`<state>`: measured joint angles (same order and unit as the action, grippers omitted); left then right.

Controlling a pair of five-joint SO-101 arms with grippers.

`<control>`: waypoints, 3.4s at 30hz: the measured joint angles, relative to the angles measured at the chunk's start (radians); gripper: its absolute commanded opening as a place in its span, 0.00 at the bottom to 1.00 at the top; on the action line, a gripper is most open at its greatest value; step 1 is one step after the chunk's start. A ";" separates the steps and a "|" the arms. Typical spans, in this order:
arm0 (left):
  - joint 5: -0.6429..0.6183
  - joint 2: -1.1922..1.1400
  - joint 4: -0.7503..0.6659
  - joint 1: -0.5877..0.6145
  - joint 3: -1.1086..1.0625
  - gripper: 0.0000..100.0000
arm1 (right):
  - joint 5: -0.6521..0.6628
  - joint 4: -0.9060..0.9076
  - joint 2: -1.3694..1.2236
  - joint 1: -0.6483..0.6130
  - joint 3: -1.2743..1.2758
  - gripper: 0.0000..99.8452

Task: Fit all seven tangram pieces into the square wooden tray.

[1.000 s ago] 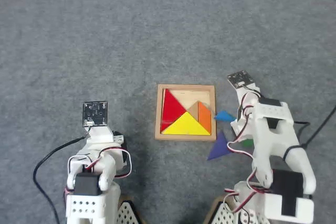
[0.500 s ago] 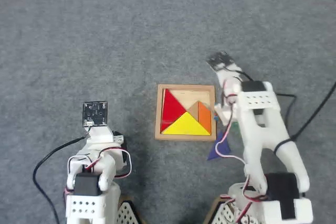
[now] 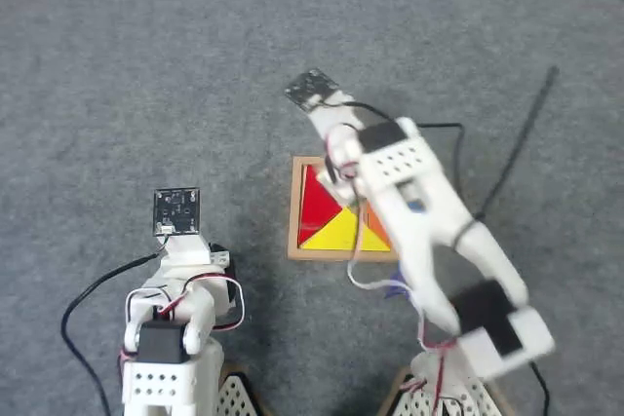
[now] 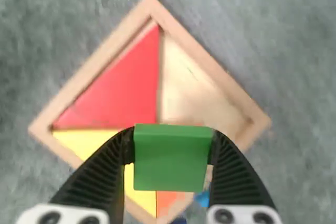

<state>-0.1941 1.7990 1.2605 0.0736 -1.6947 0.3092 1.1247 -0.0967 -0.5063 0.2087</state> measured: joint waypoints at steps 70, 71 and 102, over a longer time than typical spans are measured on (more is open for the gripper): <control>0.000 0.000 0.000 0.000 0.000 0.01 | -0.078 -0.235 -0.153 0.061 0.021 0.16; 0.000 0.000 0.000 0.000 0.000 0.01 | -0.072 -0.235 -0.153 0.061 0.032 0.16; 0.000 0.000 0.000 0.000 0.000 0.01 | -0.066 -0.256 -0.066 -0.031 0.051 0.16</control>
<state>-0.1941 1.7990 1.2605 0.0736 -1.6947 0.2432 0.8684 -0.1626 -0.5370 0.2593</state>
